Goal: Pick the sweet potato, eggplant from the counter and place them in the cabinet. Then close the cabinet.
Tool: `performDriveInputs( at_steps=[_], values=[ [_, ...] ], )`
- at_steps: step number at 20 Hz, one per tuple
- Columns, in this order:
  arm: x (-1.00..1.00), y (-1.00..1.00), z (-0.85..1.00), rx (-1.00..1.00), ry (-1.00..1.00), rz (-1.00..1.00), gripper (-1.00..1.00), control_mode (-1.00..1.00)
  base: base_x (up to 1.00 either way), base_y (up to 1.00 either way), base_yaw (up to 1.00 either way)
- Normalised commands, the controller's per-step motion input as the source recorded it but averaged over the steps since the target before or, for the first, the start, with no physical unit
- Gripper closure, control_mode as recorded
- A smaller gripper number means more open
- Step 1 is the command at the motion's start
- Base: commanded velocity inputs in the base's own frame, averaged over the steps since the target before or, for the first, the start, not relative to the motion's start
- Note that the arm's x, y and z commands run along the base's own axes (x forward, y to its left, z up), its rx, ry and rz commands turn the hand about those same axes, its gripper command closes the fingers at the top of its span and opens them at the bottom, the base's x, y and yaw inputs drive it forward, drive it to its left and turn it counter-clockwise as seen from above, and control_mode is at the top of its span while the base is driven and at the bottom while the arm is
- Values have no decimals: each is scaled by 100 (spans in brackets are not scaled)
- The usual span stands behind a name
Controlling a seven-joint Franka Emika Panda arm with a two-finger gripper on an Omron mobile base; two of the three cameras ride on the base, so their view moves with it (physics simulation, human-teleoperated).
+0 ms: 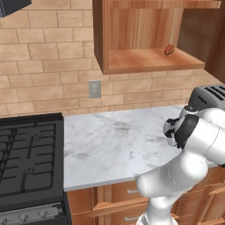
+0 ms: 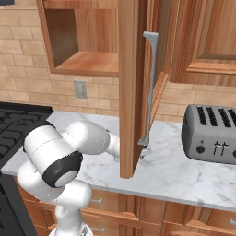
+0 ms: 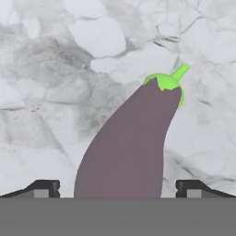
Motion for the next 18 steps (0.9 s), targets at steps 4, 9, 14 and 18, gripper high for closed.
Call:
performDriveInputs(
  at_steps=[4,9,14,18],
  values=[
    [4,0,-38,0,2,0,100,-100,0,0,0],
    [4,4,-2,0,0,0,100,-100,0,0,0],
    [-12,29,43,-1,-3,0,100,-100,0,0,0],
    [-62,17,100,-4,-18,0,100,-100,0,0,0]
  ],
)
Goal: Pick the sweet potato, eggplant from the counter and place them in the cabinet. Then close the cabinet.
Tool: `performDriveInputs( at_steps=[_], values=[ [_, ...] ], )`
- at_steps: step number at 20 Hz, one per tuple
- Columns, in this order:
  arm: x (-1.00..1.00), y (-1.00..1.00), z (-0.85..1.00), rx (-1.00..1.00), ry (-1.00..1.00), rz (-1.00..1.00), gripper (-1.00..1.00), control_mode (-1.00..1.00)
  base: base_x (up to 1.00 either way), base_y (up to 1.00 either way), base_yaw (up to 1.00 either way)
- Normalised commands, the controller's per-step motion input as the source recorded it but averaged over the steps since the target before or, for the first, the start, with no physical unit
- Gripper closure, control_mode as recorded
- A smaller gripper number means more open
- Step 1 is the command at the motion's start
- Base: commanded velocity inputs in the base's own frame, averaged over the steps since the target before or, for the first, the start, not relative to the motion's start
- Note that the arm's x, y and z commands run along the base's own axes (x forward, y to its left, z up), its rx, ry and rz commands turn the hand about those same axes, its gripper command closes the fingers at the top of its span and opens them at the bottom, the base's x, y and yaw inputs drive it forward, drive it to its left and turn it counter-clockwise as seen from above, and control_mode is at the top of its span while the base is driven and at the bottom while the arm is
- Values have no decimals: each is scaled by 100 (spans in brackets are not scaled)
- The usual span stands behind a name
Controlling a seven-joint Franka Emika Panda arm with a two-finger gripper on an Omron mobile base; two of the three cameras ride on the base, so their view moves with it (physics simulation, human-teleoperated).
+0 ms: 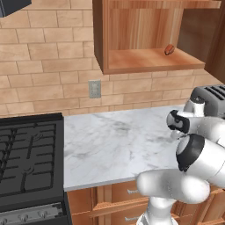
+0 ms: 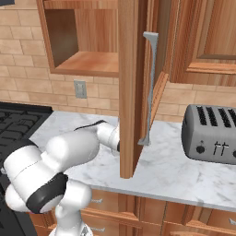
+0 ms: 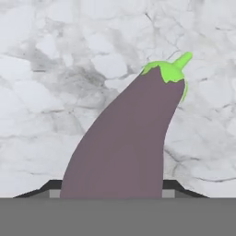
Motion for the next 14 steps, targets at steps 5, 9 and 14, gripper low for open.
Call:
performDriveInputs(
  at_steps=[5,9,14],
  values=[
    [-68,11,100,-5,-25,-8,100,-100,0,0,0],
    [-64,39,100,-4,-17,-9,100,-100,0,0,0],
    [-36,63,100,-5,-16,-4,100,-100,0,0,0]
  ],
)
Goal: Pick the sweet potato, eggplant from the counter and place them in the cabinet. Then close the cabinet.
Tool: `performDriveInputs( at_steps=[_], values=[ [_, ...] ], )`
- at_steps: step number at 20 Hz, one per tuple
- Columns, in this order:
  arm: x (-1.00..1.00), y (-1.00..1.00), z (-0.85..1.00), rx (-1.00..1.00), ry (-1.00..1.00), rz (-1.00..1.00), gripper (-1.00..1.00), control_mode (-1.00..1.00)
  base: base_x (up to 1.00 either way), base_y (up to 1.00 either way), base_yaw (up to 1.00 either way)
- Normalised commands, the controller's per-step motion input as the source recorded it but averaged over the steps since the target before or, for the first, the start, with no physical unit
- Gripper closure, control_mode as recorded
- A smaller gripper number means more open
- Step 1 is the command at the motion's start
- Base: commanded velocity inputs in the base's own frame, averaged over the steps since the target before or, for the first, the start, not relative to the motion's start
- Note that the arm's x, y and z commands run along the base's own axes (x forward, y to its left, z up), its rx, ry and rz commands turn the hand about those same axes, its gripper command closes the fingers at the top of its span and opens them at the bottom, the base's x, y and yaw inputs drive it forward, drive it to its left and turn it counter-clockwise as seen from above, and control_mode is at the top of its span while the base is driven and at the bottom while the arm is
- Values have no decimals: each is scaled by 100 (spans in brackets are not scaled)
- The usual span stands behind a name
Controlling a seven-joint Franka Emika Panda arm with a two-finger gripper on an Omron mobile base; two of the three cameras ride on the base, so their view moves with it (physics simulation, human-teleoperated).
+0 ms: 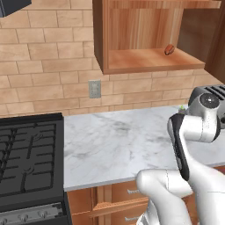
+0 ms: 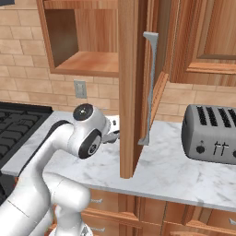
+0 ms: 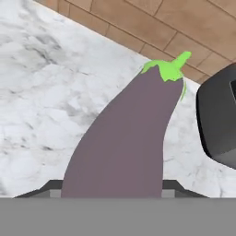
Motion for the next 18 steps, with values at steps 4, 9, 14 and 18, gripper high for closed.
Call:
performDriveInputs(
  at_steps=[4,9,14,18],
  values=[
    [-41,45,100,-5,-26,-4,100,-100,0,0,0],
    [-33,28,100,-1,-28,0,100,-100,0,0,0],
    [2,14,100,0,-13,1,100,-100,0,0,0],
    [15,5,100,1,-2,6,100,-100,0,0,0]
  ],
)
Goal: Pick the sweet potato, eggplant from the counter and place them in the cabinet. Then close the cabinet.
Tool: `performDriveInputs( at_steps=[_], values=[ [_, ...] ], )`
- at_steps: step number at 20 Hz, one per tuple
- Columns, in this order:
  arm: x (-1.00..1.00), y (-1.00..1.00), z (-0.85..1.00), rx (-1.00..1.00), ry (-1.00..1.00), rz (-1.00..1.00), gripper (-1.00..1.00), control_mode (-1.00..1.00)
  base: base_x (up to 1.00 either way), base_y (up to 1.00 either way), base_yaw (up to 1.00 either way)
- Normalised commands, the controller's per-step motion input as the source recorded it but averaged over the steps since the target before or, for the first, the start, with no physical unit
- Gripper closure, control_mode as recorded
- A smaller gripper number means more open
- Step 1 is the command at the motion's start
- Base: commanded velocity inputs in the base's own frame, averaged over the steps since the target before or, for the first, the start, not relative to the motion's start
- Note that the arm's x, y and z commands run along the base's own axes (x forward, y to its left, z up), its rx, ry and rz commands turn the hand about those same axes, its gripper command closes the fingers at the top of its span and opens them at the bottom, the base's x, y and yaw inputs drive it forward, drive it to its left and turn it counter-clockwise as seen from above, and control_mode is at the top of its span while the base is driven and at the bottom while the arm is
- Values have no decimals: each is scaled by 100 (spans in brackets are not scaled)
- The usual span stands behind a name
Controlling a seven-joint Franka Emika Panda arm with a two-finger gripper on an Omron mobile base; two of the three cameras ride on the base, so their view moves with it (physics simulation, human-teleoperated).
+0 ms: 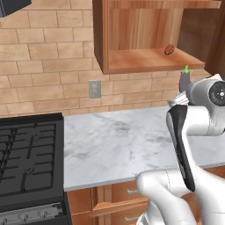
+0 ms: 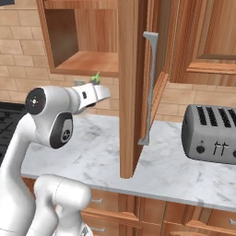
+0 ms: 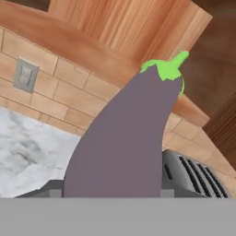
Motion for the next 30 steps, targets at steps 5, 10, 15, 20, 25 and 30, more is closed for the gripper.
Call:
performDriveInputs(
  at_steps=[5,10,15,20,25,30],
  values=[
    [46,2,100,3,1,14,100,-100,0,0,0],
    [99,13,53,2,1,17,100,-100,0,0,0],
    [100,21,16,0,2,5,100,-100,0,0,0],
    [100,20,-6,0,3,0,100,-100,0,0,0],
    [100,13,-29,0,0,0,100,-100,0,0,0],
    [93,1,-40,0,-2,0,100,-100,0,0,0]
  ],
)
